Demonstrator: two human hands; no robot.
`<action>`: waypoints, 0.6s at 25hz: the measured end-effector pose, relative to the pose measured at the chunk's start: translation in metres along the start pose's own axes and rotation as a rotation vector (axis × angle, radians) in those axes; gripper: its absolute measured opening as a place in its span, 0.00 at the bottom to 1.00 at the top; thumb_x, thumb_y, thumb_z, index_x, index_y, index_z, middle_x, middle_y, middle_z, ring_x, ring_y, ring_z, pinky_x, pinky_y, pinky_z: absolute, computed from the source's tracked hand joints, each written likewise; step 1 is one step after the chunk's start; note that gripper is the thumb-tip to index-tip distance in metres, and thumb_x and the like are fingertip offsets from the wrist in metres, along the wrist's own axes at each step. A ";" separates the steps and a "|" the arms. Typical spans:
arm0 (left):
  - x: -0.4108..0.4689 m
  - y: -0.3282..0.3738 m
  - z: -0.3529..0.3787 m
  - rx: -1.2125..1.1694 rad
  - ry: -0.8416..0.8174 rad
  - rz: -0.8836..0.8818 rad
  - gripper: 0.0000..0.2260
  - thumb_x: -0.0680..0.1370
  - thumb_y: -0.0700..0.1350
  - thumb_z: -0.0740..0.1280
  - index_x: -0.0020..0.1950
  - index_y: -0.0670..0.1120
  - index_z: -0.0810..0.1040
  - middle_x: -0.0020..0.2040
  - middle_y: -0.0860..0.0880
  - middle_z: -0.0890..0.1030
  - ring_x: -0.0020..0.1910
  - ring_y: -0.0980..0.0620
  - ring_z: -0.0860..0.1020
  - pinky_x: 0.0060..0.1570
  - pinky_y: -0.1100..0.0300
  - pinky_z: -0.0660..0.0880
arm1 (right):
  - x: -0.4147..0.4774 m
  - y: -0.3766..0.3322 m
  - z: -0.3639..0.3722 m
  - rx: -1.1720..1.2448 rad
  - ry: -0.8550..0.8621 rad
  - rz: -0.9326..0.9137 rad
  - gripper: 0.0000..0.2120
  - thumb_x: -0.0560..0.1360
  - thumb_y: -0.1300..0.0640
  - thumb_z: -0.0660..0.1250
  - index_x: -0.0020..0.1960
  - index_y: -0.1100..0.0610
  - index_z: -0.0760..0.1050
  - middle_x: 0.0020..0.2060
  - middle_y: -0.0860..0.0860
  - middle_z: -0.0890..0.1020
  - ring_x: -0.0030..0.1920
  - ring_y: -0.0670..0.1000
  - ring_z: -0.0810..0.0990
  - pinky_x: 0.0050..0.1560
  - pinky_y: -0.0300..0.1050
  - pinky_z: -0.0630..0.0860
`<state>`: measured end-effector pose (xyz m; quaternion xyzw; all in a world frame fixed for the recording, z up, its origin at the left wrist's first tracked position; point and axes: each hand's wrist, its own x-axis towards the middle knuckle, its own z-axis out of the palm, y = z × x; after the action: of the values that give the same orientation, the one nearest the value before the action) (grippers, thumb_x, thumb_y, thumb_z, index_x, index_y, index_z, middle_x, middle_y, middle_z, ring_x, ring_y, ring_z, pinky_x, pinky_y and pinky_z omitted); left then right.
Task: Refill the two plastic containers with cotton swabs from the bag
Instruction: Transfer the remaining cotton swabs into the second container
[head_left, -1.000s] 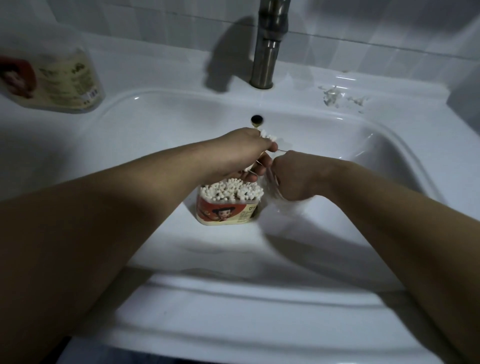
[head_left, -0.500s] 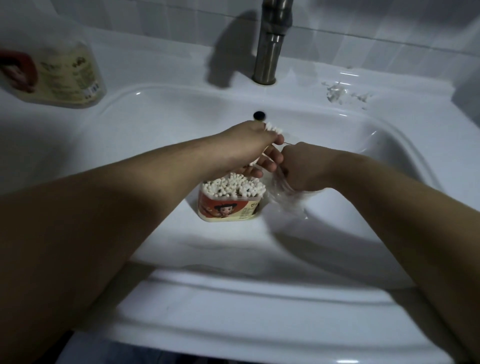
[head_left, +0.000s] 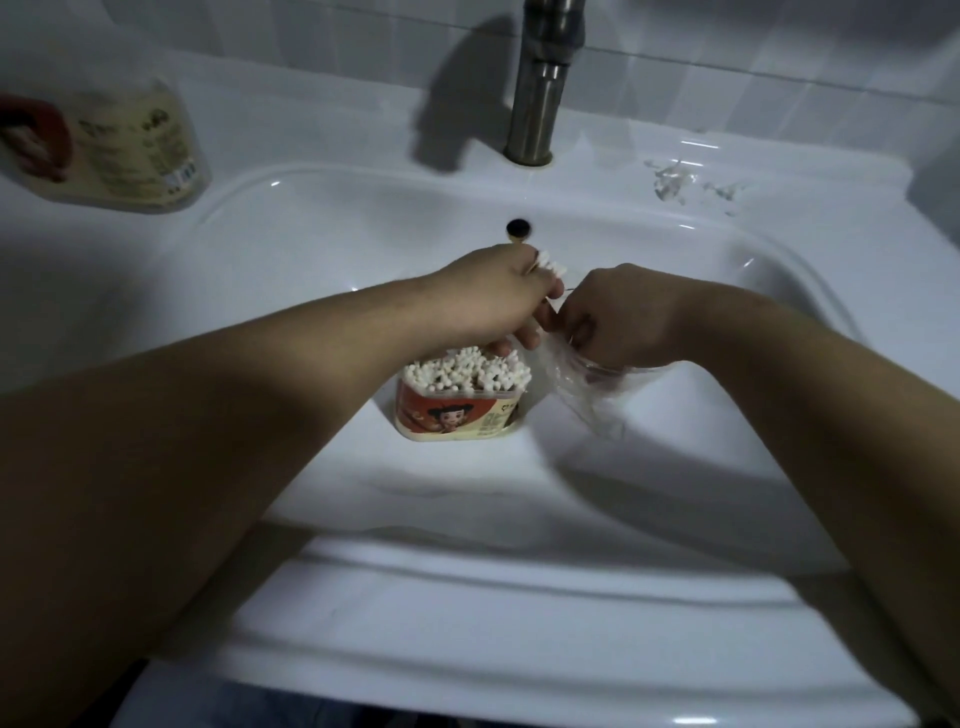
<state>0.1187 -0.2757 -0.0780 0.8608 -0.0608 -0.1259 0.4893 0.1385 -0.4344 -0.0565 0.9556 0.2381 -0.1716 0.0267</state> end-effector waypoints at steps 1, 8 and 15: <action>0.000 0.000 0.000 0.056 0.002 0.018 0.09 0.85 0.48 0.56 0.50 0.52 0.74 0.51 0.49 0.83 0.42 0.54 0.85 0.32 0.61 0.76 | 0.001 0.000 0.000 0.004 -0.003 0.014 0.11 0.74 0.59 0.65 0.52 0.47 0.81 0.38 0.44 0.78 0.40 0.48 0.77 0.41 0.42 0.72; -0.001 0.000 0.000 0.171 0.007 0.052 0.09 0.86 0.49 0.56 0.50 0.52 0.74 0.52 0.50 0.83 0.44 0.54 0.84 0.34 0.58 0.76 | -0.005 -0.002 -0.007 0.053 -0.065 0.083 0.23 0.67 0.62 0.71 0.60 0.46 0.79 0.47 0.47 0.84 0.47 0.49 0.81 0.50 0.47 0.80; -0.003 0.001 -0.001 0.202 -0.019 0.067 0.10 0.86 0.51 0.56 0.52 0.50 0.74 0.49 0.48 0.85 0.45 0.51 0.84 0.39 0.55 0.76 | -0.012 -0.001 -0.009 0.245 -0.019 0.057 0.20 0.76 0.66 0.63 0.63 0.50 0.77 0.54 0.50 0.83 0.40 0.49 0.83 0.49 0.50 0.83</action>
<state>0.1160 -0.2746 -0.0761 0.9020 -0.1065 -0.1109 0.4034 0.1312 -0.4373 -0.0437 0.9564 0.1878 -0.2078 -0.0833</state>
